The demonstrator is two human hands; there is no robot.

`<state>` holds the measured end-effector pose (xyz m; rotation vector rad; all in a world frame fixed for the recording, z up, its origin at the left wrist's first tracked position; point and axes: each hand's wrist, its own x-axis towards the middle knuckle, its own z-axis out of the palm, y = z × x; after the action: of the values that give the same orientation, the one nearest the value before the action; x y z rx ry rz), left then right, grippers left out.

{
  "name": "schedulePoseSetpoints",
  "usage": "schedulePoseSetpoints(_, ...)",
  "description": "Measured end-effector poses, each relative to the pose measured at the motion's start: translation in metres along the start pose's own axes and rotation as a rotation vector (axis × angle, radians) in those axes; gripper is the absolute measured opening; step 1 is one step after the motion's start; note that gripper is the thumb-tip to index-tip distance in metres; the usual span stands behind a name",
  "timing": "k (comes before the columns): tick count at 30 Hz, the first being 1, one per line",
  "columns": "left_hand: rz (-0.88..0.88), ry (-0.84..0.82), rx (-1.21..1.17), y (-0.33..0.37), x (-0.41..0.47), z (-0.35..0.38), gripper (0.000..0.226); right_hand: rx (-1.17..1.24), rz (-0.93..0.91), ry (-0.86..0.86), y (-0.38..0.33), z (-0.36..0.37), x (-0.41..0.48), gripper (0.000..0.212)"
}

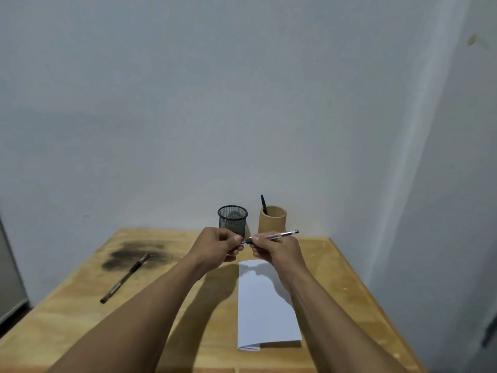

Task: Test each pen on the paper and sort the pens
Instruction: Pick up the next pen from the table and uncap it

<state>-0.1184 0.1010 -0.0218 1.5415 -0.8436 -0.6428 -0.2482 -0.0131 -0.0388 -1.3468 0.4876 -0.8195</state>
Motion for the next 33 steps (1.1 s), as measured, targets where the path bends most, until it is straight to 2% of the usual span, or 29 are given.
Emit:
schedulePoseSetpoints(7, -0.025, 0.008, -0.076, -0.006, 0.002, 0.002, 0.02, 0.043, 0.019, 0.038, 0.007, 0.006, 0.0, 0.005)
schedulePoseSetpoints(11, -0.031, 0.037, -0.155, -0.007, 0.005, 0.002, 0.016, 0.094, 0.033, 0.001, 0.004, 0.005, 0.001, 0.004)
schedulePoseSetpoints(15, -0.074, -0.041, -0.069, -0.004, 0.006, -0.004, 0.017, 0.062, 0.039, -0.006, 0.001, -0.001, 0.003, 0.005)
schedulePoseSetpoints(21, -0.087, -0.04, -0.017, -0.005, 0.008, -0.005, 0.025, 0.062, 0.04, 0.041, 0.007, 0.001, 0.001, 0.004)
schedulePoseSetpoints(27, -0.108, -0.038, -0.02, -0.007, 0.013, -0.005, 0.022, 0.097, 0.036, 0.106, 0.014, 0.004, 0.0, 0.005)
schedulePoseSetpoints(33, -0.128, -0.043, -0.036, -0.011, 0.019, -0.005, 0.022, 0.054, 0.009, 0.095, 0.013, 0.004, 0.003, 0.003)
